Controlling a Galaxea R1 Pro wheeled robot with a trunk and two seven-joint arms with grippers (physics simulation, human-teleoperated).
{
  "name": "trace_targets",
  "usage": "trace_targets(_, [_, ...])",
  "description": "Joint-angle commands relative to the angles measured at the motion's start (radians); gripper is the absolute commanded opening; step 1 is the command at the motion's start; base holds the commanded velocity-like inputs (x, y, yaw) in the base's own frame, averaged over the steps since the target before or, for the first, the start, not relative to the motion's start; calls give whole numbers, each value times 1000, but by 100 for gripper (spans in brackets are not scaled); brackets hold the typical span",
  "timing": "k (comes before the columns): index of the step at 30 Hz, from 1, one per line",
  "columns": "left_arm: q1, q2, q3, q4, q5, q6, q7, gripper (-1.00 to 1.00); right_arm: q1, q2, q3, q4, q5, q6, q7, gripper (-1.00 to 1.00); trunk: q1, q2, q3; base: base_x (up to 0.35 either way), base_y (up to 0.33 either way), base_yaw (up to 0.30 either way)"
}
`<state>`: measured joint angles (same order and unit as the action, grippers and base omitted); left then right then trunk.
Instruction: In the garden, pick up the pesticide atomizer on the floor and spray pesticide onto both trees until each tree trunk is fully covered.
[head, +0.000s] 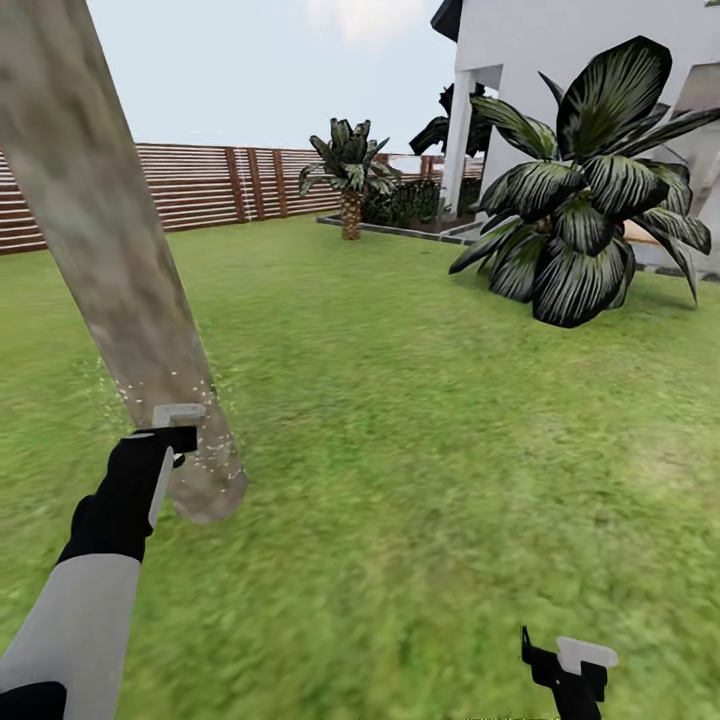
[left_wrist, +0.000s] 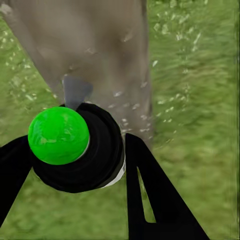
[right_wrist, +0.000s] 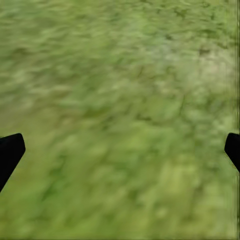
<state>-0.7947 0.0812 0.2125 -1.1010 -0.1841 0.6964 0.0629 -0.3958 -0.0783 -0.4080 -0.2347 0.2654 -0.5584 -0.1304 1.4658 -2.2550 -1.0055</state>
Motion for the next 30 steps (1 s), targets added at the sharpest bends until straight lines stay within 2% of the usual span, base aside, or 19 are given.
trace_targets(1, [1, 0, 0, -10, 1, 6, 0, -100, 0, 0, 0, 0, 0, 0, 0, 100, 0, 0, 1, 6, -30, -145])
trace_targets(4, [2, 0, 0, -22, 3, 37, 0, -100, 0, 0, 0, 0, 0, 0, 0, 100, 0, 0, 2, -202, -7, -102])
trace_targets(7, [2, 0, -1, -23, 3, 42, 0, -100, 0, 0, 0, 0, 0, 0, 0, 100, 0, 0, 3, -252, -1, -74])
trace_targets(13, [0, 4, 5, -23, -3, 42, 1, -100, 0, 0, 0, 0, 0, 0, 0, 100, 0, 0, 3, -25, 0, -8])
trace_targets(16, [3, 37, 9, -23, -4, 40, 3, -100, 0, 0, -1, 0, 0, 0, 0, 100, 0, 0, 3, 0, 0, 0])
trace_targets(18, [8, 81, 17, -21, 1, 40, 3, -100, 0, 0, 0, 0, 0, 0, 0, 100, 0, 0, 3, 0, 0, 0])
trace_targets(20, [10, 93, 29, -21, 3, 40, 2, -100, 0, 0, 0, 0, 0, 0, 0, 100, 0, 0, 3, 0, 0, 0])
trace_targets(25, [15, 80, 29, 28, 8, 35, -6, -100, 0, 0, 0, 0, 0, 0, 0, 100, 0, 0, 3, 0, 0, 0])
trace_targets(28, [15, 72, 29, 77, 5, 33, -62, -100, 0, 0, 0, 0, 0, 0, 0, 100, 0, 0, 3, 0, 0, 0])
trace_targets(30, [15, 75, 30, 87, 5, 32, -70, -100, 0, 0, 0, 0, 0, 0, 0, 100, 0, 0, 3, 0, 0, 0])
